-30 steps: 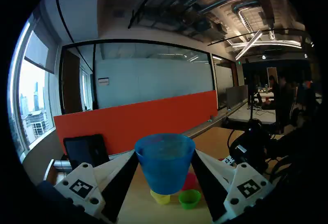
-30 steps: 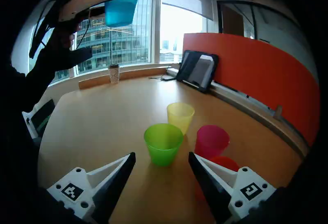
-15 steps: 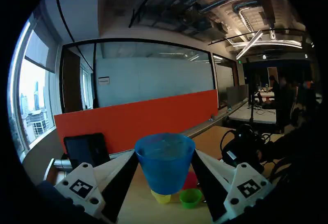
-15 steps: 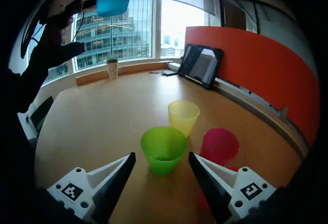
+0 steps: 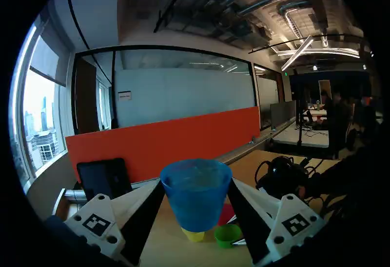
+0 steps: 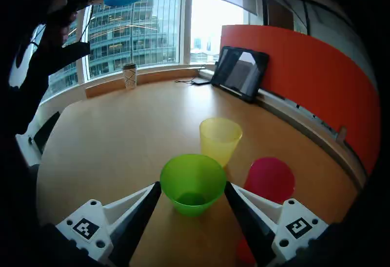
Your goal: Pour water
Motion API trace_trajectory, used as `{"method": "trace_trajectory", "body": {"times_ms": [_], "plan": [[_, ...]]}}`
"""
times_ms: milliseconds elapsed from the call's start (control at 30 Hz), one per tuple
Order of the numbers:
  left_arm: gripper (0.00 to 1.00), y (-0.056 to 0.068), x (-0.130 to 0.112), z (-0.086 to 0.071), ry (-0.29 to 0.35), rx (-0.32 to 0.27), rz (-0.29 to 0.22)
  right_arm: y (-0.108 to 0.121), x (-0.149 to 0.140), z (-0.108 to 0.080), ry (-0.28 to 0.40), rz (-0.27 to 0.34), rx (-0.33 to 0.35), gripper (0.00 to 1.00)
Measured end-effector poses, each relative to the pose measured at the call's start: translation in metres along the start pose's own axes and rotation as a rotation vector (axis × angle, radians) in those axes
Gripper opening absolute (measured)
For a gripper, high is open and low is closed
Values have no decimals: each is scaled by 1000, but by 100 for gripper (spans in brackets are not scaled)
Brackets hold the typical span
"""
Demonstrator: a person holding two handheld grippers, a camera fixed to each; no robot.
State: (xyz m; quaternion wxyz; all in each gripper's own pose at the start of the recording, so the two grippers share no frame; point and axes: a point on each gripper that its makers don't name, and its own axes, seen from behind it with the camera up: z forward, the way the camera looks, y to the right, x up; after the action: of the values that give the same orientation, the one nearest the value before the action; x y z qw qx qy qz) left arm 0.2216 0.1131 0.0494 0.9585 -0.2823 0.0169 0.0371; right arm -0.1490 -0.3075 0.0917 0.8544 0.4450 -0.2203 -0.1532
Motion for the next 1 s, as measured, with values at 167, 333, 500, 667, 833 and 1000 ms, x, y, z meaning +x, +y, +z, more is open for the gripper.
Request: {"method": "trace_trajectory", "body": {"times_ms": [167,333,500,667,833,1000], "plan": [[86,-1,-3,0,-3,0,0,1,1,6,-2,12,-5,100],[86,-2,-5,0,-7,2,1,2,1,9,-3,14,-7,100],[86,-3,-5,0,-8,1,0,0,0,10,-4,14,1,92],[86,-4,-6,0,-8,2,0,-3,3,8,6,18,11,93],[86,-3,-7,0,-10,0,1,-5,11,-2,31,17,14,92],[86,-1,-5,-1,-10,-2,2,-6,18,-17,57,13,9,92]]}}
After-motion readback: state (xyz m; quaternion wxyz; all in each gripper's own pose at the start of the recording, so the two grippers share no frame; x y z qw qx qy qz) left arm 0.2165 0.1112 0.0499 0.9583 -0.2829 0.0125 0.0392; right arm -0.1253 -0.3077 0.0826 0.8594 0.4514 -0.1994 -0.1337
